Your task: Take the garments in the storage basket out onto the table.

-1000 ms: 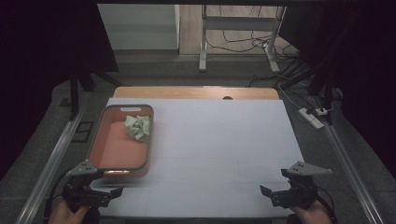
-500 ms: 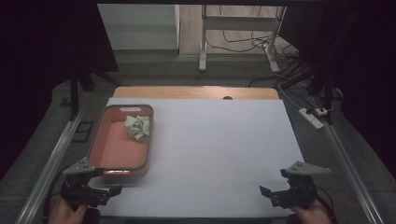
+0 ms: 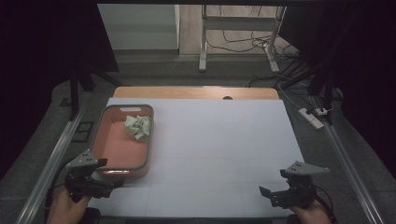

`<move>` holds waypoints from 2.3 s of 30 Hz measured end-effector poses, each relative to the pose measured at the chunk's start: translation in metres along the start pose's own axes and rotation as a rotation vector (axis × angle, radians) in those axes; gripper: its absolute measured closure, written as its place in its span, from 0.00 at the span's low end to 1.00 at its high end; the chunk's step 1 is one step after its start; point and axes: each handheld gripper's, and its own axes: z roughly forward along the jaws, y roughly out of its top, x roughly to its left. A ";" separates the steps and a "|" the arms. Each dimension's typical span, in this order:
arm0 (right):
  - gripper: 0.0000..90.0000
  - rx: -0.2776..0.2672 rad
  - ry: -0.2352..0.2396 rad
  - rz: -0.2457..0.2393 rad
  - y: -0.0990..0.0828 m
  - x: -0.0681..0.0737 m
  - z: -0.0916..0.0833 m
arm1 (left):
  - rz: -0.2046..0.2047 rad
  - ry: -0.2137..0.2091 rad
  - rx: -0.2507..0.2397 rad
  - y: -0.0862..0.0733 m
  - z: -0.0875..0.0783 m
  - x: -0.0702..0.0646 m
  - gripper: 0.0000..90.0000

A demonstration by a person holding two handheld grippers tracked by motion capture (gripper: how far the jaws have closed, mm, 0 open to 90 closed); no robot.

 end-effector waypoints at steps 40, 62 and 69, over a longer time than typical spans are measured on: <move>0.00 0.024 0.001 -0.004 0.001 0.000 0.002 | -0.011 0.065 0.097 0.056 0.054 0.050 0.02; 0.00 0.030 0.003 -0.006 0.000 0.000 0.003 | -0.010 0.101 0.190 0.102 0.104 0.090 0.02; 0.00 0.032 0.005 -0.007 0.000 0.000 0.003 | -0.030 0.105 0.226 0.110 0.121 0.101 0.02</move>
